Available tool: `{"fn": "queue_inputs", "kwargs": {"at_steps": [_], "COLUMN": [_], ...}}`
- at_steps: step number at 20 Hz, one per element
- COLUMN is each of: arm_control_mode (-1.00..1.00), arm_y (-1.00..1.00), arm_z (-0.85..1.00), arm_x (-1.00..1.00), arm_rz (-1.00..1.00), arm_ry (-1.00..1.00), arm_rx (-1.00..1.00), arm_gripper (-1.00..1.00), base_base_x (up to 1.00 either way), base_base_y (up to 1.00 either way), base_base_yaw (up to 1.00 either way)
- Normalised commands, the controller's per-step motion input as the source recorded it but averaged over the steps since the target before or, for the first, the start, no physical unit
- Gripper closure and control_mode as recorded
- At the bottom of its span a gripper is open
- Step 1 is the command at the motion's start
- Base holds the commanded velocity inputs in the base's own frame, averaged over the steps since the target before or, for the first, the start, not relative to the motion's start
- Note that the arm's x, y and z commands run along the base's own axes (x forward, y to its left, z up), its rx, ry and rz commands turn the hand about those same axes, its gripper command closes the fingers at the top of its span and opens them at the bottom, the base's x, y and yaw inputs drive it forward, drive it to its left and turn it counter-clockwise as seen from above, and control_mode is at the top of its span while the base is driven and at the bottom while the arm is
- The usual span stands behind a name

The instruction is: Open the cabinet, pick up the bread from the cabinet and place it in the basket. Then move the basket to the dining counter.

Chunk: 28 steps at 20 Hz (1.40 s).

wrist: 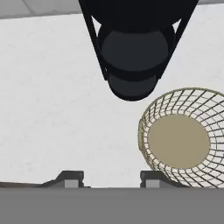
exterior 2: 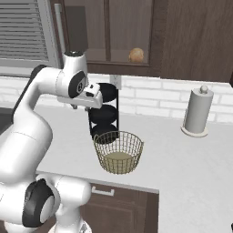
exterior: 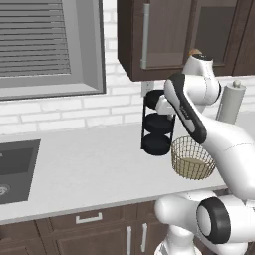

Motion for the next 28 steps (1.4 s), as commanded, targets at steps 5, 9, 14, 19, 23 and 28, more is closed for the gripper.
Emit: {"fn": "queue_inputs", "kwargs": {"at_steps": [5,9,14,19,23,28], "arm_control_mode": [-1.0,-1.0,-1.0,-1.0,-1.0,-1.0], "arm_y": [0.0,0.35,0.53,0.35,0.18,0.04], "arm_z": [-0.17,-0.14,0.4,0.77,0.87,0.73], "arm_x": [-0.24,-0.5,-0.13,0.0,0.0,0.0], "arm_rz": [0.0,0.0,0.05,0.07,0.0,-0.08], "arm_ry": [0.01,-0.29,-0.57,-0.59,-0.47,-0.22], "arm_rx": [-0.01,-0.07,0.0,0.0,0.01,0.0], "arm_gripper": [-1.0,-1.0,-1.0,-1.0,-1.0,-1.0], "base_base_x": [0.0,0.0,0.0,0.0,0.0,0.0], "base_base_y": [0.0,0.0,0.0,0.0,0.0,0.0], "base_base_yaw": [0.0,0.0,0.0,0.0,0.0,0.0]}}
